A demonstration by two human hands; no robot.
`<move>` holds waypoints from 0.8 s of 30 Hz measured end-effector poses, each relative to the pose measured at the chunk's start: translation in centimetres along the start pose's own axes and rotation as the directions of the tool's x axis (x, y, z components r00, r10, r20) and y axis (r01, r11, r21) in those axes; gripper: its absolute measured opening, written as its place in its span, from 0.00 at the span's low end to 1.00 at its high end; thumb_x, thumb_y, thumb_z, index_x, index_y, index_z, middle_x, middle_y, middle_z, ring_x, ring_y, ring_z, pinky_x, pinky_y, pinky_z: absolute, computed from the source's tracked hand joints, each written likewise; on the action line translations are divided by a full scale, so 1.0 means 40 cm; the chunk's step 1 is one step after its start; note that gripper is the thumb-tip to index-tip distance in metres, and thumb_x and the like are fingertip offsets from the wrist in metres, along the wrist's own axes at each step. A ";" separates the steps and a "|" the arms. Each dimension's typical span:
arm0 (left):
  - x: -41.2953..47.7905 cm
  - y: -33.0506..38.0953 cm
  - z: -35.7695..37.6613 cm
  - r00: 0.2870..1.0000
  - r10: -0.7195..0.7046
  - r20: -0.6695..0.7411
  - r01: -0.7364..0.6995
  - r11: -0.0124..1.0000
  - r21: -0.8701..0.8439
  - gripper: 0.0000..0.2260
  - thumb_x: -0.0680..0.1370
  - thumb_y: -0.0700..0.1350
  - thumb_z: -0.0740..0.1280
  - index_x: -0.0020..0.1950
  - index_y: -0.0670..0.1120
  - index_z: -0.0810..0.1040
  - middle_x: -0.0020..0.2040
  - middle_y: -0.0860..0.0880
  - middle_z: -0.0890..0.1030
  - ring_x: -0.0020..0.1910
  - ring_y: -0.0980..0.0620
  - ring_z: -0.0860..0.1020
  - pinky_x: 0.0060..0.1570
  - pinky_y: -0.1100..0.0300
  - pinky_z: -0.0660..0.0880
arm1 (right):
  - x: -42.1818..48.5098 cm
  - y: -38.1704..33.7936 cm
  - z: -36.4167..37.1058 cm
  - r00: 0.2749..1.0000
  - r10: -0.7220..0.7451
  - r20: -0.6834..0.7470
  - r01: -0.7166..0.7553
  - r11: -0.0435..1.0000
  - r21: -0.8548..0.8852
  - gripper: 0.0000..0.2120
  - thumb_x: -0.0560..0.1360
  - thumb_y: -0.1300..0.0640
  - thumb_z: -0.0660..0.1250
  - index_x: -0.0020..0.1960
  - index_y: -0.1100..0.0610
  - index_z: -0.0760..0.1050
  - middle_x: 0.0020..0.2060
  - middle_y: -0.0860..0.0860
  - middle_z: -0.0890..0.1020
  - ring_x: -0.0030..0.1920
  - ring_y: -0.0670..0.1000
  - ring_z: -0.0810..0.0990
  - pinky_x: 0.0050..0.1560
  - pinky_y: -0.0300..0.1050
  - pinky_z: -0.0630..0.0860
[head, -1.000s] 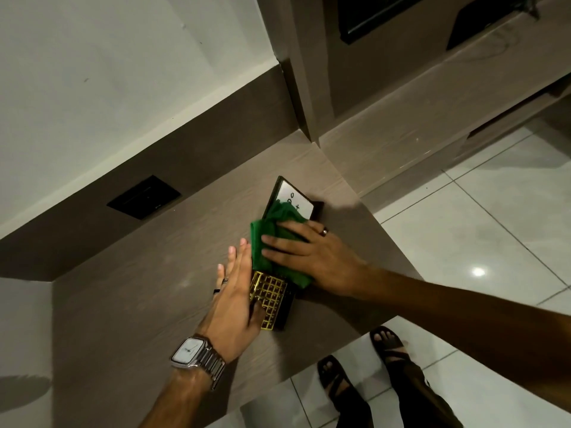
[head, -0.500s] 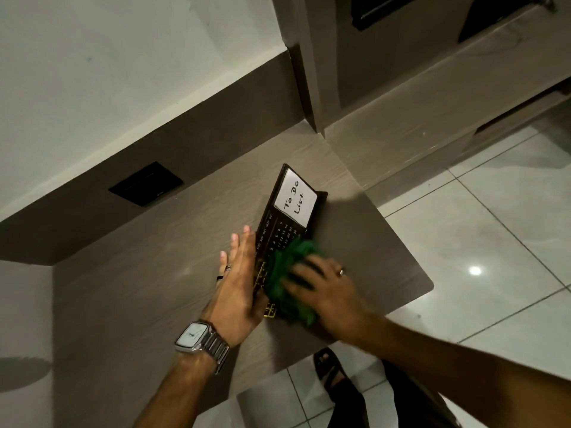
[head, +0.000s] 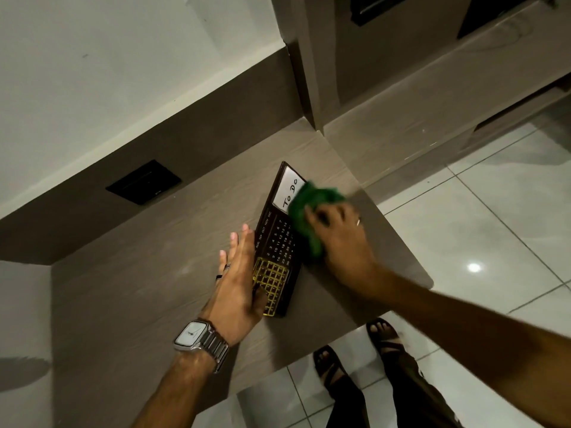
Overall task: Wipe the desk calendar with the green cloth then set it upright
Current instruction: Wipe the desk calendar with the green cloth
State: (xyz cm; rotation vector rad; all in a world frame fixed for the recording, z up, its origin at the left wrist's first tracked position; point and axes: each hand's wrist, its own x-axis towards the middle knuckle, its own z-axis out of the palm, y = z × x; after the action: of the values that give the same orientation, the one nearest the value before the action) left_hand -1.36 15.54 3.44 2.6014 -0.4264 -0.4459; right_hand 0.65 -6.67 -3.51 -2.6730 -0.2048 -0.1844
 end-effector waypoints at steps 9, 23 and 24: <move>-0.005 -0.005 0.001 0.999 -0.036 -0.003 0.036 0.999 -0.010 0.60 0.68 0.30 0.71 0.73 0.69 0.29 0.69 0.75 0.31 0.70 0.68 0.29 0.70 0.46 0.39 | 0.030 0.027 -0.009 0.992 0.117 -0.055 -0.118 0.993 -0.005 0.41 0.67 0.59 0.76 0.76 0.56 0.63 0.65 0.61 0.71 0.64 0.64 0.67 0.54 0.61 0.77; 0.001 -0.011 0.016 0.991 -0.135 -0.021 0.134 0.991 -0.031 0.58 0.68 0.30 0.70 0.75 0.67 0.31 0.78 0.54 0.38 0.75 0.45 0.37 0.65 0.43 0.42 | -0.116 -0.023 0.053 0.939 -0.338 0.060 0.340 0.940 -0.013 0.38 0.63 0.44 0.79 0.69 0.53 0.72 0.60 0.56 0.77 0.59 0.61 0.74 0.49 0.56 0.77; 0.000 -0.010 0.015 0.989 -0.144 -0.027 0.143 0.989 -0.044 0.58 0.68 0.29 0.69 0.74 0.68 0.31 0.78 0.55 0.37 0.75 0.45 0.37 0.63 0.44 0.45 | -0.065 0.009 0.040 0.968 -0.251 0.006 0.251 0.967 -0.046 0.34 0.66 0.47 0.78 0.69 0.54 0.73 0.60 0.58 0.78 0.59 0.63 0.74 0.50 0.57 0.76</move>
State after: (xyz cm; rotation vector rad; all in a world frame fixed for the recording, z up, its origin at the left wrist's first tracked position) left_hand -1.50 15.63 2.74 2.6045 -0.2183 -0.4578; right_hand -1.70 -6.56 -5.52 -2.6860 -0.5462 -0.2704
